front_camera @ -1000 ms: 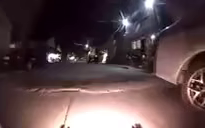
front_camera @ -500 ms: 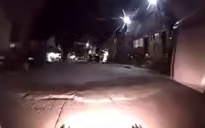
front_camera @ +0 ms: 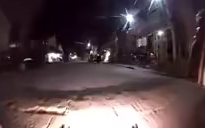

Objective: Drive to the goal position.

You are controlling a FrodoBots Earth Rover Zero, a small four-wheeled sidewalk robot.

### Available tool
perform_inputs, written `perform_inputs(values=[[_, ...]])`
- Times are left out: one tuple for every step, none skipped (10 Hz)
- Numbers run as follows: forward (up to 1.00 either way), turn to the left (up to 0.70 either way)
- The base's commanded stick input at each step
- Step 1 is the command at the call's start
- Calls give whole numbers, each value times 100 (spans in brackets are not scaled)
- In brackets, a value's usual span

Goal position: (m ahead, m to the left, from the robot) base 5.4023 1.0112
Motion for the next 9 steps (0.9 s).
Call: perform_inputs(values=[[85, 0], [85, 0], [85, 0], [85, 0], [85, 0], [85, 0], [85, 0], [85, 0], [85, 0]])
